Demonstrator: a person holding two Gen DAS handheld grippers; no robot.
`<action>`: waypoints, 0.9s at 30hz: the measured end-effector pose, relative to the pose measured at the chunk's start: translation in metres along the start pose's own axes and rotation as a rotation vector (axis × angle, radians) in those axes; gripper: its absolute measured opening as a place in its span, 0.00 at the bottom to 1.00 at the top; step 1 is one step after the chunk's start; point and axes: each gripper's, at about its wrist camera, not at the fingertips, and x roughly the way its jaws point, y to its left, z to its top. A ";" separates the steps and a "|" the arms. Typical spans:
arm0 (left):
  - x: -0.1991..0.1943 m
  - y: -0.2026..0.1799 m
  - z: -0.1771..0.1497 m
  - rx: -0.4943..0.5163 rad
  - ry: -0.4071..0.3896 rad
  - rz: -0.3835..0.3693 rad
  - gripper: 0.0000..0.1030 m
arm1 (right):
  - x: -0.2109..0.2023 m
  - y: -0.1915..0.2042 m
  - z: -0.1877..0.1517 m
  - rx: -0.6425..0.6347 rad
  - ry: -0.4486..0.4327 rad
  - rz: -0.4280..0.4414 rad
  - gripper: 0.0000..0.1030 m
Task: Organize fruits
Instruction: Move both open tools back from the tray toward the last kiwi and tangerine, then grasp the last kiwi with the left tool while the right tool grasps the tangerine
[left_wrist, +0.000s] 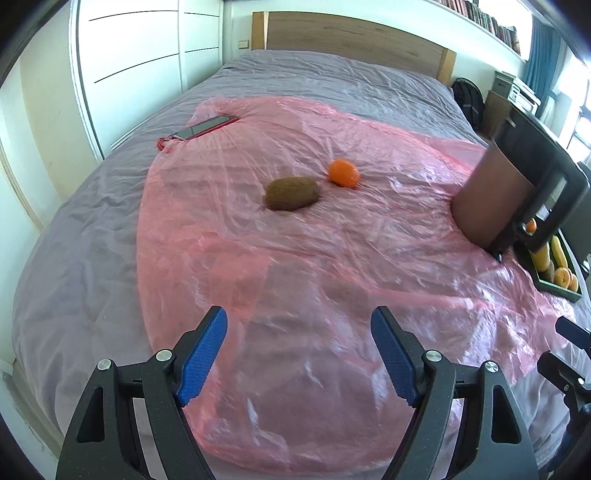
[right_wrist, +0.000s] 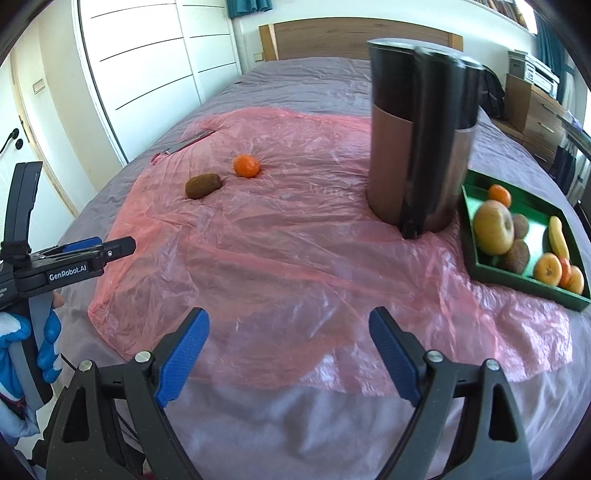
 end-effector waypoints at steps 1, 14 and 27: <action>0.002 0.007 0.004 -0.007 -0.006 -0.005 0.73 | 0.004 0.004 0.006 -0.010 -0.001 0.008 1.00; 0.047 0.018 0.077 0.401 -0.013 -0.213 0.73 | 0.081 0.041 0.089 -0.188 0.011 0.103 1.00; 0.153 -0.001 0.121 0.731 0.181 -0.255 0.61 | 0.187 0.052 0.157 -0.306 0.077 0.135 1.00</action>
